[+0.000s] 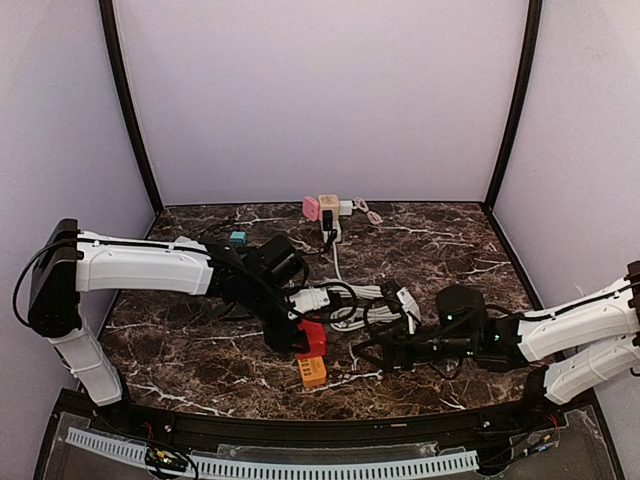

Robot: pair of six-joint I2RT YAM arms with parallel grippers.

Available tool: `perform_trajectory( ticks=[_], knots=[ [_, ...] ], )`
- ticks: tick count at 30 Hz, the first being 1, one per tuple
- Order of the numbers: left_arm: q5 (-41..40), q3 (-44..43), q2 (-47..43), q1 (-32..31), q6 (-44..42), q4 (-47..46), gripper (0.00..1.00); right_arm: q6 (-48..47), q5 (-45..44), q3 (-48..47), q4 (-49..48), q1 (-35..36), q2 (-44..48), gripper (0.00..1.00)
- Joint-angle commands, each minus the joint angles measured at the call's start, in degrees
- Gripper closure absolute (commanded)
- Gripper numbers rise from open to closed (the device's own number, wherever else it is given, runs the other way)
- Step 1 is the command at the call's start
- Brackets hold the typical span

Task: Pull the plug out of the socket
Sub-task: Remove the plug from the socket.

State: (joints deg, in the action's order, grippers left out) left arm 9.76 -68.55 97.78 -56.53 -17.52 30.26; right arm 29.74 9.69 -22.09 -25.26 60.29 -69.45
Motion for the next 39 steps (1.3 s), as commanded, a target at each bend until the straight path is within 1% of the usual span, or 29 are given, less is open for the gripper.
perform_trajectory(
  ticks=[1,4,7,11,17,22,27,39],
  knots=[
    [-0.86,-1.40,-0.44,-0.16,2.44,-1.97,0.55,-2.24,-8.20,0.14,-6.93,4.92,-4.10,0.23],
    [-0.80,-1.41,-1.00,-0.22,3.54,-2.55,0.58,-3.38,-9.45,-1.70,-7.33,6.92,-7.41,0.22],
    [-0.95,-1.41,-1.84,-0.12,5.08,-3.20,0.60,-3.62,-9.51,-3.41,-7.66,7.40,-10.14,0.22],
    [-0.10,-1.49,-2.59,0.40,7.59,-4.37,0.61,-4.44,-13.13,-4.49,-7.59,8.64,-12.98,0.22],
    [0.64,-1.64,-1.85,0.86,9.54,-5.05,0.63,-7.32,-18.63,-3.37,-15.40,10.89,-17.80,0.22],
    [0.98,-2.00,-1.79,1.33,10.19,-5.15,0.64,-8.39,-22.07,-5.68,-18.26,13.35,-23.44,0.23],
    [1.67,-2.25,-1.73,2.04,10.66,-5.39,0.64,-8.46,-23.92,-9.11,-18.64,14.76,-27.83,0.24],
    [2.26,-1.93,-1.85,3.13,12.08,-6.29,0.67,-6.98,-27.47,-11.88,-17.34,15.61,-34.47,0.27]
  ],
)
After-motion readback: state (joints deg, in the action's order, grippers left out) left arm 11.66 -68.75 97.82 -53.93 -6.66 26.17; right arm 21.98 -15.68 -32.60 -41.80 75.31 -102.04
